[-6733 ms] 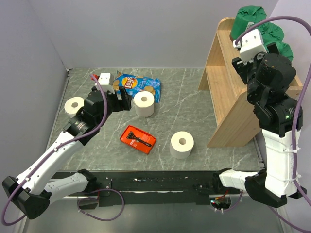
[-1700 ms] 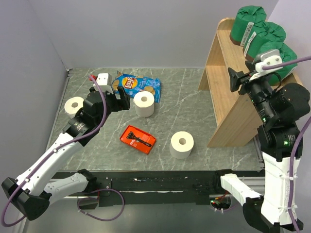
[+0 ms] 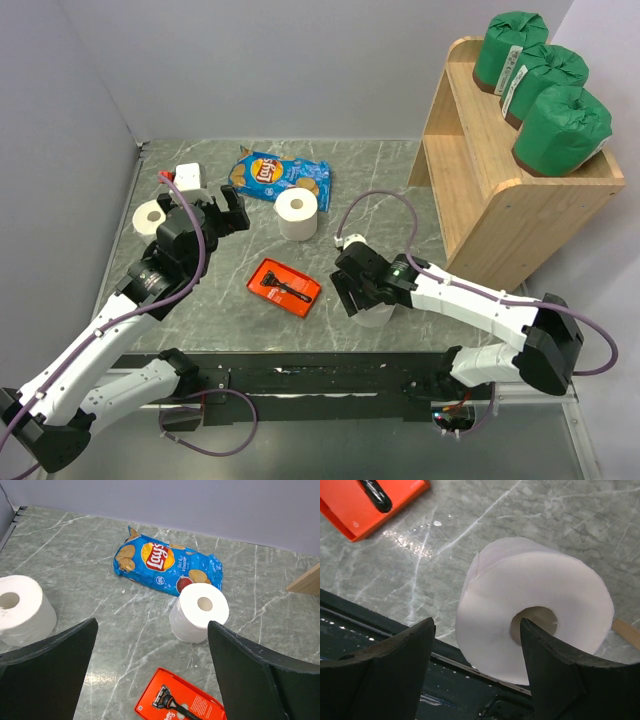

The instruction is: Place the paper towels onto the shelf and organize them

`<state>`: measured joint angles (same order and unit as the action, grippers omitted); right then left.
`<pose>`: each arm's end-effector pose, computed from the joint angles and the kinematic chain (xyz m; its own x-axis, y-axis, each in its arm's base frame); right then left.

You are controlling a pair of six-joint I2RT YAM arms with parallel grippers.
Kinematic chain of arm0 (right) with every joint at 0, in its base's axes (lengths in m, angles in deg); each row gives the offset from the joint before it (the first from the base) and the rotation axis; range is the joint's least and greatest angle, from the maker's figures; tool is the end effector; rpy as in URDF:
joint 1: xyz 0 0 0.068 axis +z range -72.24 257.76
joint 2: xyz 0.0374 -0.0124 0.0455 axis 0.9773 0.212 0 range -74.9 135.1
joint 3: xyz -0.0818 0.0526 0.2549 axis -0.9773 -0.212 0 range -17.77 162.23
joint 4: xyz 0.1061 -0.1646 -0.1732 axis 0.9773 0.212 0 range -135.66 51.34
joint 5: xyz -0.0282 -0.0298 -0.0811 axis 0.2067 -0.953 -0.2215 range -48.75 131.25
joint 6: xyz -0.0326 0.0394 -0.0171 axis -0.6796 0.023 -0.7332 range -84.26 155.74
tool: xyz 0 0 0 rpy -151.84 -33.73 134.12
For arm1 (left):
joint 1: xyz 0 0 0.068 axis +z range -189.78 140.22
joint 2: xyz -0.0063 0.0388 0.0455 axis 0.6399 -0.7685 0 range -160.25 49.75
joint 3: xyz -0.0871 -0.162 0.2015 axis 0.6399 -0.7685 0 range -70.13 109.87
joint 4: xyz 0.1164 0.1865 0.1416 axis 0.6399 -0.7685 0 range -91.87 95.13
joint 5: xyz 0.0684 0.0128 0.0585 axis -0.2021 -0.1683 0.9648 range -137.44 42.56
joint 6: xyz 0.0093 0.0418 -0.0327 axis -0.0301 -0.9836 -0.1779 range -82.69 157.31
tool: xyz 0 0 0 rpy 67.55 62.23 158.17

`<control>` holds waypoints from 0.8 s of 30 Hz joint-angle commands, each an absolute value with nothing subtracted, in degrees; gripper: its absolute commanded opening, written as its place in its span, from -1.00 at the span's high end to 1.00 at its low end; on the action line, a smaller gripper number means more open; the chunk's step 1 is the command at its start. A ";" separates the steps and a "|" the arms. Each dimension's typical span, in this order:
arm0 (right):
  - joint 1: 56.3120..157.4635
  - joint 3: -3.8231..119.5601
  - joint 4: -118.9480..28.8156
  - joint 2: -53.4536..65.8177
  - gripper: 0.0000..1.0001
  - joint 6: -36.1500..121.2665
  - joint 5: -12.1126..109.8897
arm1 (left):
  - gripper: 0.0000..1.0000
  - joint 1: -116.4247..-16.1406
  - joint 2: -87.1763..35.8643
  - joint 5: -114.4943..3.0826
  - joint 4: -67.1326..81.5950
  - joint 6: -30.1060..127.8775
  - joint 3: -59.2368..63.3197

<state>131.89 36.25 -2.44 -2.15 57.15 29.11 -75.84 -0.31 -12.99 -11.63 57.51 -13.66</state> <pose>0.1492 0.1935 0.2478 -0.7495 -0.4275 -0.5055 -0.4948 0.8690 -0.0012 0.1646 -0.0950 0.3844 -0.1486 -0.2441 -0.9583 -0.0170 0.9695 -0.2443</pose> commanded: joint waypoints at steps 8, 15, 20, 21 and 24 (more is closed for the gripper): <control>132.17 36.99 -3.30 -0.45 -0.02 58.07 23.41 | -0.97 -76.08 0.44 -11.85 -9.02 56.73 -13.70; 132.25 41.99 -0.41 -0.98 0.22 55.17 19.29 | -0.96 -76.17 0.62 -12.02 -9.02 56.82 -13.79; 132.25 50.14 2.14 -0.02 0.27 51.23 14.89 | -0.96 -76.17 0.62 -12.29 -9.02 57.08 -13.61; 132.25 51.65 2.67 0.16 0.27 50.26 13.75 | -0.96 -76.08 0.71 -12.38 -9.02 57.08 -13.70; 132.25 57.63 3.38 1.21 0.29 45.86 9.09 | -0.96 -76.17 0.88 -12.46 -9.11 57.17 -13.70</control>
<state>131.89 48.91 3.18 1.11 52.04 18.37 -75.88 -0.31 -13.01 -11.60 57.51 -13.66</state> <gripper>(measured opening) 0.502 0.983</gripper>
